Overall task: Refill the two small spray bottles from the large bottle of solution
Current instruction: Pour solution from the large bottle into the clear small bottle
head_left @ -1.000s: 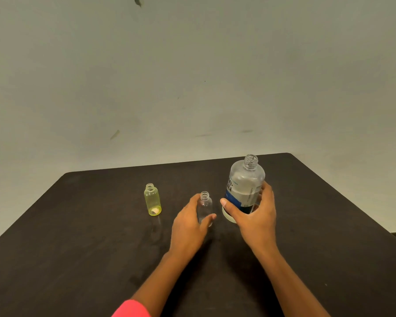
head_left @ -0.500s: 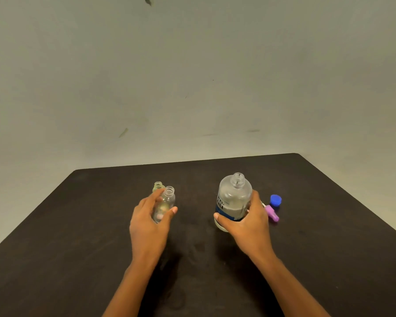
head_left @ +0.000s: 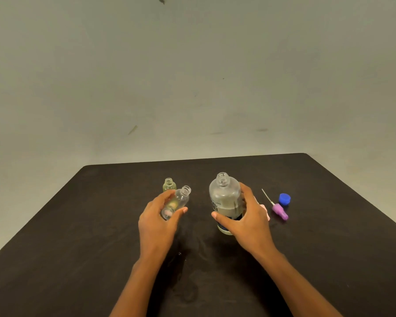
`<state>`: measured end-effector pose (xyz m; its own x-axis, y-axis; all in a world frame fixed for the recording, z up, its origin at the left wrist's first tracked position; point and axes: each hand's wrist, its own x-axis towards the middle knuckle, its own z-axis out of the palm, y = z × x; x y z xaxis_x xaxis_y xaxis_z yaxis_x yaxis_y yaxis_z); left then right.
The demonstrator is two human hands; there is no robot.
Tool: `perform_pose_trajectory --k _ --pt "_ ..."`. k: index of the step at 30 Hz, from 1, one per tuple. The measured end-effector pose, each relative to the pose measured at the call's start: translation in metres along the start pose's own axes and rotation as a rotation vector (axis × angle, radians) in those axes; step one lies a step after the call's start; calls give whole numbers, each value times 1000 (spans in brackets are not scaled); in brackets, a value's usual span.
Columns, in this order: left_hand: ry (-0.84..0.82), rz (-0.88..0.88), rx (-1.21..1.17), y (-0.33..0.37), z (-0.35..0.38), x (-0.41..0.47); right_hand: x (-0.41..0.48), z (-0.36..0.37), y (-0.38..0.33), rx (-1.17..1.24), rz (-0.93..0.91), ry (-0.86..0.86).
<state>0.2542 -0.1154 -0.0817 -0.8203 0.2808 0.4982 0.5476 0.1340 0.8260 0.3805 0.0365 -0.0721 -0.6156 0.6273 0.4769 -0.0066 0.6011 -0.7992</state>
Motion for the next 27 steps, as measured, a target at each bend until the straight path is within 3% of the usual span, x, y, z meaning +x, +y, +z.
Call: perform_pose_trajectory --k 6,16,27 --pt "-9 47 45 -4 -1 0 8 2 -3 -197 -139 -23" --pt "-8 49 -10 -1 0 0 21 7 10 -467 -283 124" --pt "-82 110 40 -4 5 0 24 3 19 -561 -362 205"
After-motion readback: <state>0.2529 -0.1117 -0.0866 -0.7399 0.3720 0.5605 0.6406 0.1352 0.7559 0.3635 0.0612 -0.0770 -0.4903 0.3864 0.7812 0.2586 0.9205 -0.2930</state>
